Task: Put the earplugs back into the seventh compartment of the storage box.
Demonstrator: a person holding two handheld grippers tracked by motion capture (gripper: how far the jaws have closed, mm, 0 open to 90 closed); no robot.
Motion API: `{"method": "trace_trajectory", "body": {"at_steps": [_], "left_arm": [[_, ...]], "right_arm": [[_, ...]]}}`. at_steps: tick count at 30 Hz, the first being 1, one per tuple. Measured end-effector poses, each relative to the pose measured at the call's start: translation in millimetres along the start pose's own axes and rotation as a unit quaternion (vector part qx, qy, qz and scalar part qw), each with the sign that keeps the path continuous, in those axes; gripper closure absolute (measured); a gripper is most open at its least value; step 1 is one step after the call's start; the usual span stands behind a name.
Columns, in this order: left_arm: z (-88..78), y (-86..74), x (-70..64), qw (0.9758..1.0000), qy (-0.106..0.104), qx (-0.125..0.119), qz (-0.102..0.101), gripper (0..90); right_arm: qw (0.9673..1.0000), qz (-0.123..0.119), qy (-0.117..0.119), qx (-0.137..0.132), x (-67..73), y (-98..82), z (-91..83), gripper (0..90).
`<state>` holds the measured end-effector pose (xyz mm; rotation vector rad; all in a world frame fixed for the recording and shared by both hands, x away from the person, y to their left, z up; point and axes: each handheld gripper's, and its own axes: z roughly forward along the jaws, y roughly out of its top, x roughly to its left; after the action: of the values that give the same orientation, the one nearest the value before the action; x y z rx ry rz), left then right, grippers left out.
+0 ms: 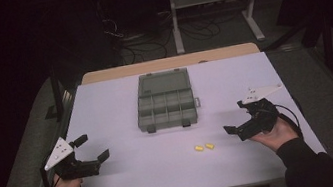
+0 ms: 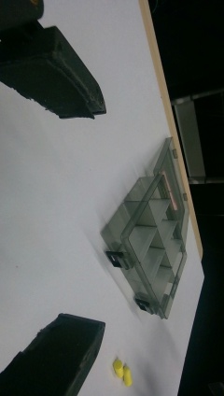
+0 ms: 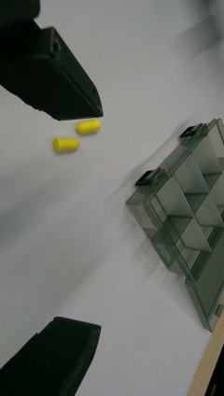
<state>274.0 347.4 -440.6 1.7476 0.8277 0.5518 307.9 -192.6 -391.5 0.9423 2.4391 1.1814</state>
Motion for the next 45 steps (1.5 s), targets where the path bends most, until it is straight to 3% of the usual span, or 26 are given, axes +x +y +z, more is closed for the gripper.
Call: {"method": "trace_trajectory", "body": {"at_steps": [13, 28, 45], "left_arm": [[0.1, -0.2, 0.2, 1.0, -0.003, -0.002, -0.002, 0.0], [0.2, -0.2, 0.0, 1.0, -0.004, -0.001, -0.001, 0.0], [1.0, -0.3, -0.7, 1.0, -0.008, 0.0, 0.001, 0.0]], "right_arm": [[0.999, -0.019, 0.021, 0.036, 7.0, 8.6, 14.8, 0.0], [0.9949, -0.044, 0.043, 0.08, 19.2, 13.6, 37.6, 0.0], [0.9854, -0.072, 0.066, 0.139, 28.6, 10.8, 66.4, 0.0]]}}
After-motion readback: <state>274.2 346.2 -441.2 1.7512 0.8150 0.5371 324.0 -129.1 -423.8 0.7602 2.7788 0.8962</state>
